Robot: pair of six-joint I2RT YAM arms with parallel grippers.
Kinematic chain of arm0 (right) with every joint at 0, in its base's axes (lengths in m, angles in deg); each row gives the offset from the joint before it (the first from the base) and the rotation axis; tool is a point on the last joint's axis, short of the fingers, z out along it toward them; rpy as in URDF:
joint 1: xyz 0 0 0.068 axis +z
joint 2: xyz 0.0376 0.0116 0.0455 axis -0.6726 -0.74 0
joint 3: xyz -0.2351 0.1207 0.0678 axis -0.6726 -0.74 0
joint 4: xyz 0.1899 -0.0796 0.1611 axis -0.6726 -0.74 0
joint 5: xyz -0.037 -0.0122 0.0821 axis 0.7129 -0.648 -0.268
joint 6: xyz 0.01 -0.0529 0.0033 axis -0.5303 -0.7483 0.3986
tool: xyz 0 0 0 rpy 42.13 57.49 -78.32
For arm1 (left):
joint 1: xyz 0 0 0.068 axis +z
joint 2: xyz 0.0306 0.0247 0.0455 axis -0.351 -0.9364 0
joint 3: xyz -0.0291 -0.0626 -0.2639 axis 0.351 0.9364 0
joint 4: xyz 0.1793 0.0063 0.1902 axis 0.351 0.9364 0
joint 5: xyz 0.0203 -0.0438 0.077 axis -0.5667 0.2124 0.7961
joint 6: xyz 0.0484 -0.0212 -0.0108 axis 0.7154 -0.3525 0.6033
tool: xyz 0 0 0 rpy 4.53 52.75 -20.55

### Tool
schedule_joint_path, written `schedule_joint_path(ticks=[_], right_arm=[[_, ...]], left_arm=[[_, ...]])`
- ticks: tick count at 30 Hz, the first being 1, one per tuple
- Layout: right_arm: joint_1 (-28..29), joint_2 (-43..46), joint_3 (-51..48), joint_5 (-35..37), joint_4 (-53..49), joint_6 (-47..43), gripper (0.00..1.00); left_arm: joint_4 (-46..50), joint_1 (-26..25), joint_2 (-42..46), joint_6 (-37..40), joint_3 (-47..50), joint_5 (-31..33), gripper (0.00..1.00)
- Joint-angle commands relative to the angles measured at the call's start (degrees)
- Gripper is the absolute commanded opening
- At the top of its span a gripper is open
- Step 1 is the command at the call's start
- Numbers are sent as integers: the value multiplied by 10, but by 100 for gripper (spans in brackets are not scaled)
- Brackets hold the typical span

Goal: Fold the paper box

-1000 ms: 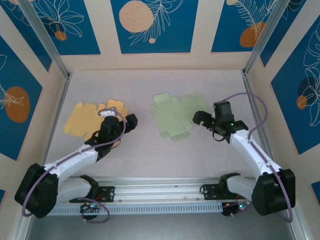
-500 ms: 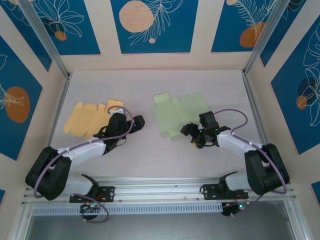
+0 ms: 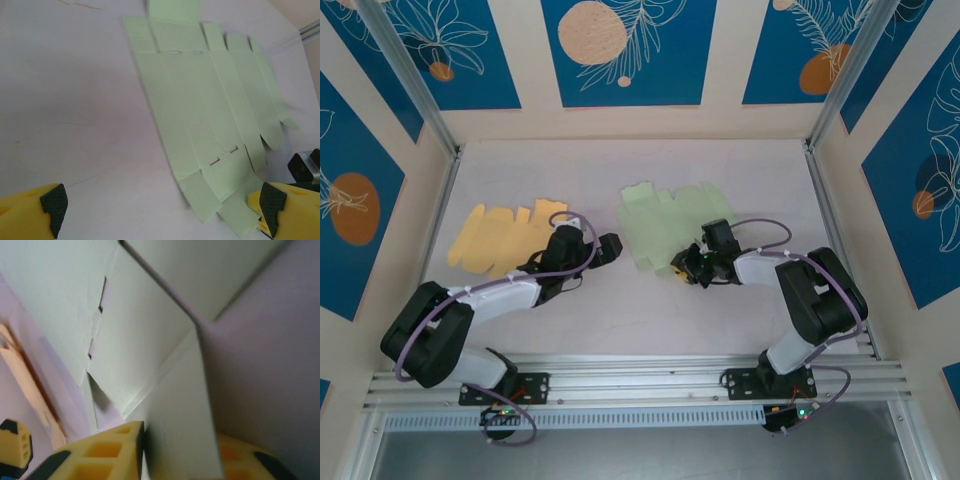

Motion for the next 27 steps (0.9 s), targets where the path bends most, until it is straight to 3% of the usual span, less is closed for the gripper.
schedule_joint_path(ticks=[1,4,8,19,24,27], right_arm=[[5,-11,-14,-52,94,39,14],[10,-11,-16,-71,136,61,5],[19,-5,-18,-81,170,95,2],[43,1,-27,-77,239,162,0],[53,6,-28,-71,245,170,0],[53,14,-29,-69,238,168,0]], left_arm=[[-14,-7,-13,-12,-12,-20,98],[-13,-7,-24,-23,-16,-29,97],[-14,-7,-44,-56,-18,-36,95],[-93,-7,-75,-115,6,-48,96],[-123,-7,-105,-140,3,-62,92],[-145,-7,-117,-154,6,-64,84]])
